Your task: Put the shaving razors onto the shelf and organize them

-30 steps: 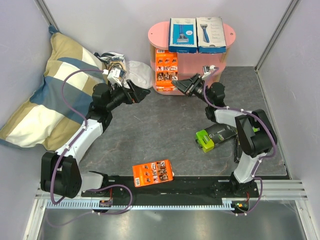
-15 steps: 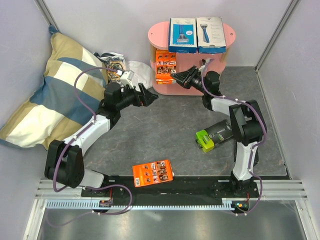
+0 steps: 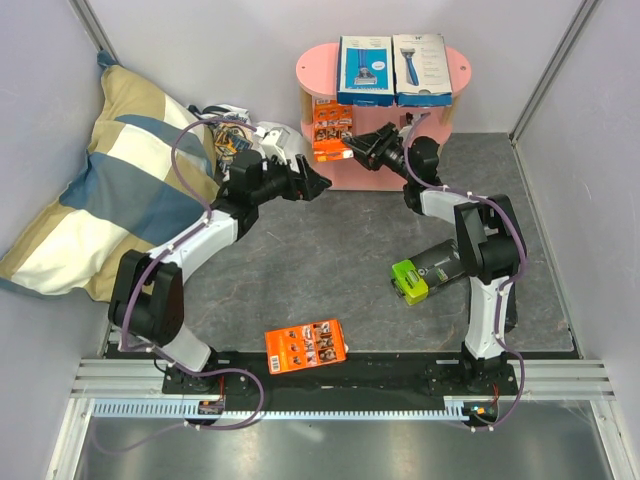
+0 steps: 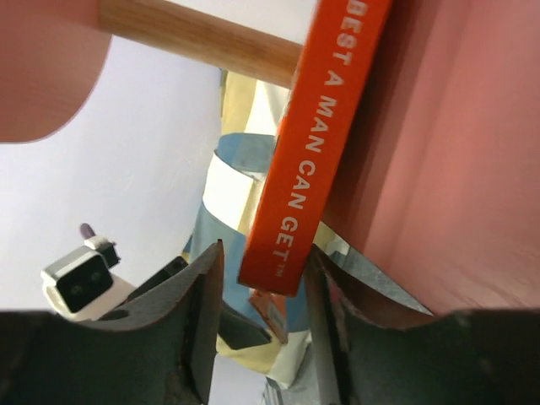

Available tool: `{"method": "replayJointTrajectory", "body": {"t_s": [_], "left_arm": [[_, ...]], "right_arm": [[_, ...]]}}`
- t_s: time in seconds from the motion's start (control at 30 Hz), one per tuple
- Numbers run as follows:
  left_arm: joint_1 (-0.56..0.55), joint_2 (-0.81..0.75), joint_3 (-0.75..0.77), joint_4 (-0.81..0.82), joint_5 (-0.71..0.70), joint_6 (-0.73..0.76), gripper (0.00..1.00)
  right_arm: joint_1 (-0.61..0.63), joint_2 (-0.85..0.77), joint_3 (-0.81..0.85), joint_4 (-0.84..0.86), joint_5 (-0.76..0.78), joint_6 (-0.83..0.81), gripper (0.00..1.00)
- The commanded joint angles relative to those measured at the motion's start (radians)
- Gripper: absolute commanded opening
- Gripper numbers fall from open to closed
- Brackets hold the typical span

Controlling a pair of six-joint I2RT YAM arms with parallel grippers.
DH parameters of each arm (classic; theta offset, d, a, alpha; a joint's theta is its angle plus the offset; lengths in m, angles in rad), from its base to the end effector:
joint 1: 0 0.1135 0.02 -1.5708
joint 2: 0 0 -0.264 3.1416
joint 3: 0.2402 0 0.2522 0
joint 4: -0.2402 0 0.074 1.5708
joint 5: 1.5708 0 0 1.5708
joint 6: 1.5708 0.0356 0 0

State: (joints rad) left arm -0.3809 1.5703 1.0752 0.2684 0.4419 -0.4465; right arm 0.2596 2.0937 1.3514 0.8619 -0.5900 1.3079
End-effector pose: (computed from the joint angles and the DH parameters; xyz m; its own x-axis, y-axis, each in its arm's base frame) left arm 0.3354 -0.1507 0.2900 -0.5004 -0.2201 -0.8374 0.5619 0.6532 -0.5075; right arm 0.4547 0.1413 0.2332 -0.6915 0.6465 -0.3221 -0.3055 0.1423 0.9415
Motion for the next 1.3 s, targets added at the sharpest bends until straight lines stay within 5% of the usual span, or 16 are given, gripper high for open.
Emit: {"method": "replayJointTrajectory", "body": {"t_s": [0.0, 0.5, 0.7, 0.8, 1.27], "left_arm": [[-0.012, 0.060, 0.092, 0.025, -0.025, 0.048, 0.88], [-0.030, 0.269, 0.267, 0.060, -0.040, -0.017, 0.82], [-0.032, 0.341, 0.331, 0.080, -0.048, -0.064, 0.66], [-0.032, 0.369, 0.359, 0.089, -0.032, -0.080, 0.47], [-0.030, 0.378, 0.393, 0.117, -0.048, -0.123, 0.45]], "right_arm": [[-0.008, 0.020, 0.052, 0.055, 0.005, 0.036, 0.53], [-0.022, 0.019, 0.026, 0.063, 0.002, 0.050, 0.62], [-0.022, 0.009, -0.001, 0.077, -0.001, 0.054, 0.62], [-0.023, 0.005, -0.011, 0.077, -0.007, 0.056, 0.63], [-0.039, -0.060, -0.098, 0.055, -0.040, 0.033, 0.64]]}}
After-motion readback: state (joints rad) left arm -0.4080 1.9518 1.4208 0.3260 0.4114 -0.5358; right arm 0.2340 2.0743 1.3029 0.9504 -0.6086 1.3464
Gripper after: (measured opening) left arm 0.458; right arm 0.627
